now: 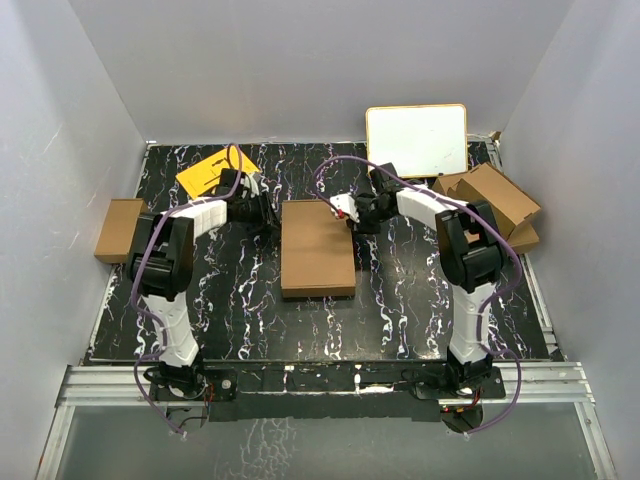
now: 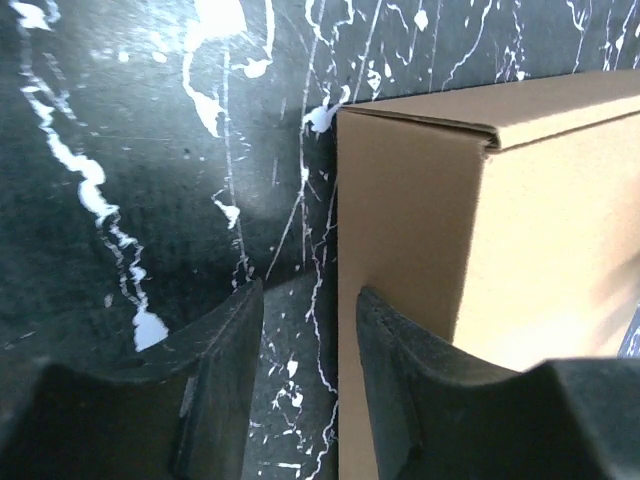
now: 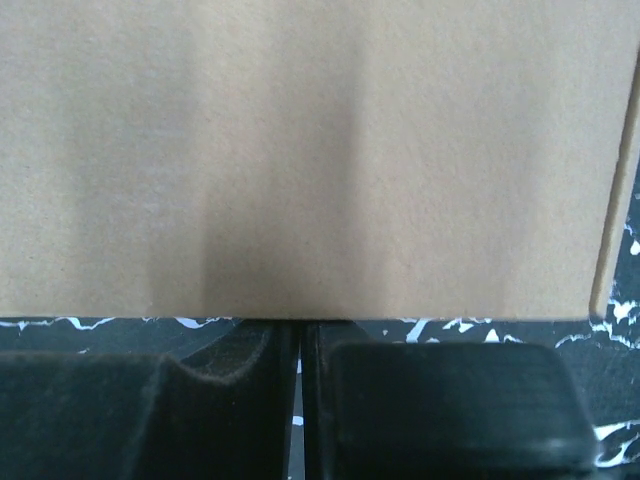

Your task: Fold the paper box

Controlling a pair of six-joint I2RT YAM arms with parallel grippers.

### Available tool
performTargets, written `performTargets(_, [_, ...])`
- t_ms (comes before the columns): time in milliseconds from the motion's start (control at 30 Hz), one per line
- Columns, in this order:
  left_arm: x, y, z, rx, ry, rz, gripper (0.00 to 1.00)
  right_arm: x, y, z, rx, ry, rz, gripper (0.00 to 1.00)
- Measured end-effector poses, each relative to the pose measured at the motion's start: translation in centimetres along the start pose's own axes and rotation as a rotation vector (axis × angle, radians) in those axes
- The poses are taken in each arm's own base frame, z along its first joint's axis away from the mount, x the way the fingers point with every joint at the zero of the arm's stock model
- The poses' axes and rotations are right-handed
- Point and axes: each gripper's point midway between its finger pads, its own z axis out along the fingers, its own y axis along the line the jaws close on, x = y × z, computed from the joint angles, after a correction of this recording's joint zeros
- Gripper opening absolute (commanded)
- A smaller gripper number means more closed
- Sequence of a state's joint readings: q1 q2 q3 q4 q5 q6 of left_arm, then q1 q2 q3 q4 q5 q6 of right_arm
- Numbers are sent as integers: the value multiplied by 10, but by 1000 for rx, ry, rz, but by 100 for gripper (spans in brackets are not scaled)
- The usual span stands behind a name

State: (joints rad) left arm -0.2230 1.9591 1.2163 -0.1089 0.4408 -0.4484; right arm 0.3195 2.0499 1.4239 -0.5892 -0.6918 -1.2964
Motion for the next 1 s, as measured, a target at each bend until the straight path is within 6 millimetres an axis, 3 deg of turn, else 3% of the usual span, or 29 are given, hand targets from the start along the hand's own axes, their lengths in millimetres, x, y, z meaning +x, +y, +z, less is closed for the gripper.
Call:
performTargets(167, [-20, 24, -17, -93, -34, 3, 61, 0, -8, -15, 74, 23, 89, 10])
performTargets(267, [-35, 45, -43, -157, -88, -18, 69, 2, -13, -49, 154, 28, 164, 10])
performTargets(367, [-52, 44, -84, -173, -183, -4, 78, -7, -23, -97, 277, 32, 213, 10])
performTargets(433, [-65, 22, -120, -135, -278, 36, 88, -24, -31, -129, 359, 15, 212, 16])
performTargets(500, [-74, -13, -159, -56, -385, 95, 97, -50, -34, -162, 437, -22, 200, 43])
performTargets(533, [-77, -33, -180, -8, -443, 124, 97, -62, -35, -178, 474, -44, 198, 51])
performTargets(600, [-78, -66, -218, 78, -539, 163, 97, -86, -35, -209, 548, -89, 199, 87])
performTargets(633, [-78, -82, -237, 120, -586, 183, 97, -97, -36, -227, 589, -116, 208, 98])
performTargets(833, [-77, -144, -323, 275, -767, 228, 97, -164, -46, -328, 790, -294, 273, 100])
performTargets(1000, [-83, -178, -372, 327, -834, 243, 97, -197, -44, -380, 916, -421, 446, 100])
